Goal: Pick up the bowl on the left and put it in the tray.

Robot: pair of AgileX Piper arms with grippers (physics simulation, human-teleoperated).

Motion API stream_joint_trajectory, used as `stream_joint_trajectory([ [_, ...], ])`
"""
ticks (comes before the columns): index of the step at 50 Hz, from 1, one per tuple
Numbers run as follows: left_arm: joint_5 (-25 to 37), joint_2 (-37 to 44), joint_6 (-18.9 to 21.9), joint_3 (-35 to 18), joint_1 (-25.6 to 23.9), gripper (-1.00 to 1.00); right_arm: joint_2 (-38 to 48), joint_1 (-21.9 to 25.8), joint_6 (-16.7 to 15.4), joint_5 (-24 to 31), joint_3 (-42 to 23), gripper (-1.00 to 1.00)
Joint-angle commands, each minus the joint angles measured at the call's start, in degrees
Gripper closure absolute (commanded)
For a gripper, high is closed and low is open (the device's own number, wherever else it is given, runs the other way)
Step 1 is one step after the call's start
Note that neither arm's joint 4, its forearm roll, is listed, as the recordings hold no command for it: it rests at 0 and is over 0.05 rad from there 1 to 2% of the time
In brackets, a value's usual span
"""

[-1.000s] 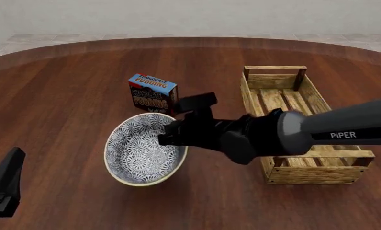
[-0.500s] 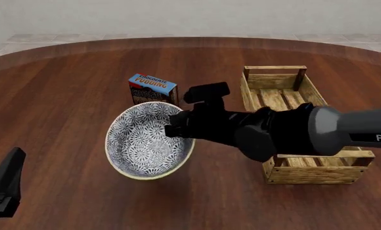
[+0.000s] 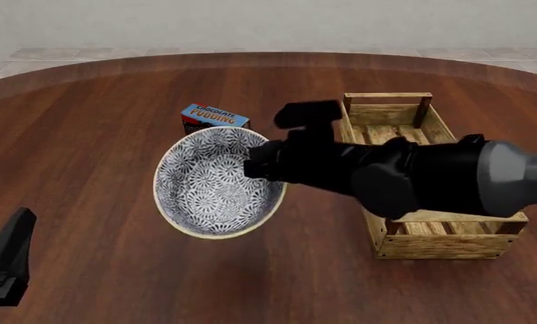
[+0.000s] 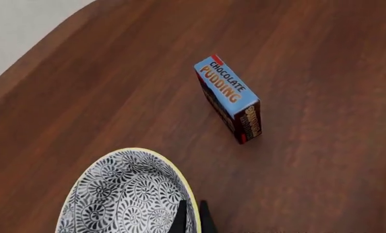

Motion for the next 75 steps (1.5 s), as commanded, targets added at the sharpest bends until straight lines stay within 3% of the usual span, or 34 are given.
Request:
stream_joint_trajectory([
  [1, 0.0, 0.0, 0.0, 0.0, -0.1, -1.00, -3.0, -0.7, 1.2, 1.5, 0.0, 1.00],
  [9, -0.2, 0.0, 0.0, 0.0, -0.2, -1.00, -3.8, -3.4, 0.4, 4.1, -1.0, 1.00],
  [35, -0.7, 0.0, -0.2, 0.0, -1.0, -1.00, -10.3, -5.1, 2.0, 8.6, -1.9, 1.00],
  [37, -0.7, 0.0, -0.2, 0.0, -1.1, -1.00, -10.4, -6.6, 0.7, 9.9, -2.4, 1.00],
  [41, -0.8, 0.0, -0.3, 0.0, -1.1, -1.00, -10.6, -5.3, 3.1, 10.1, -2.3, 1.00],
  [56, -0.8, 0.0, -0.3, 0.0, -1.2, -1.00, -12.9, -7.4, 3.9, 11.1, -2.2, 1.00],
  [75, -0.4, 0.0, -0.5, 0.0, -1.2, -1.00, -16.4, -10.4, 7.0, 12.3, -1.8, 1.00],
])
